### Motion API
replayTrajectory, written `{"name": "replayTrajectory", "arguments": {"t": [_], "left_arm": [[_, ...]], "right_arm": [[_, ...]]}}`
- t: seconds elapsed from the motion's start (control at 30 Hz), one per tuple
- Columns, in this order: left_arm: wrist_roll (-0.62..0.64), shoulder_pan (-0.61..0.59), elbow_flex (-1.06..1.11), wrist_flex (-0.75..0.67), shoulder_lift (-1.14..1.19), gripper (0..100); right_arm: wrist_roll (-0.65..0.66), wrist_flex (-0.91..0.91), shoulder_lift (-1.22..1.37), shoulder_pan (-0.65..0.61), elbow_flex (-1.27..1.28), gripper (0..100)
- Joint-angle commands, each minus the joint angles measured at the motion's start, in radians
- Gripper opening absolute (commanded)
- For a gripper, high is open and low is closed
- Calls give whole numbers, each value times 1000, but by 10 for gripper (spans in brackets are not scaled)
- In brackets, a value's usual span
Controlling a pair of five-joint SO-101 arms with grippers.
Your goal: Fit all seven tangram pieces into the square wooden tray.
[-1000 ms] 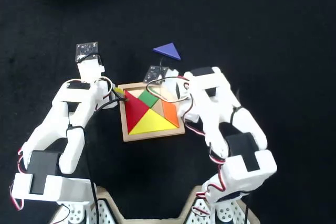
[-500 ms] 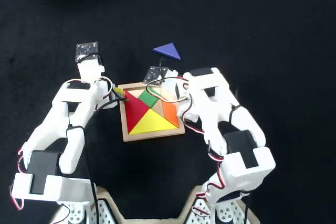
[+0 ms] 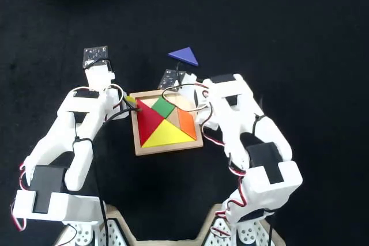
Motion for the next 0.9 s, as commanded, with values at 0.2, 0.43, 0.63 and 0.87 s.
{"name": "replayTrajectory", "arguments": {"t": [0.2,0.43,0.63,0.87], "left_arm": [[6,1,-62,5,-5,293],[6,-4,-59,5,-11,293],[6,-8,-56,11,-12,293],[8,-8,-54,12,-14,293]], "right_arm": [[11,0,-21,0,-59,123],[12,49,-160,0,-56,123],[18,87,-220,0,-56,53],[14,81,-160,6,-61,49]]}}
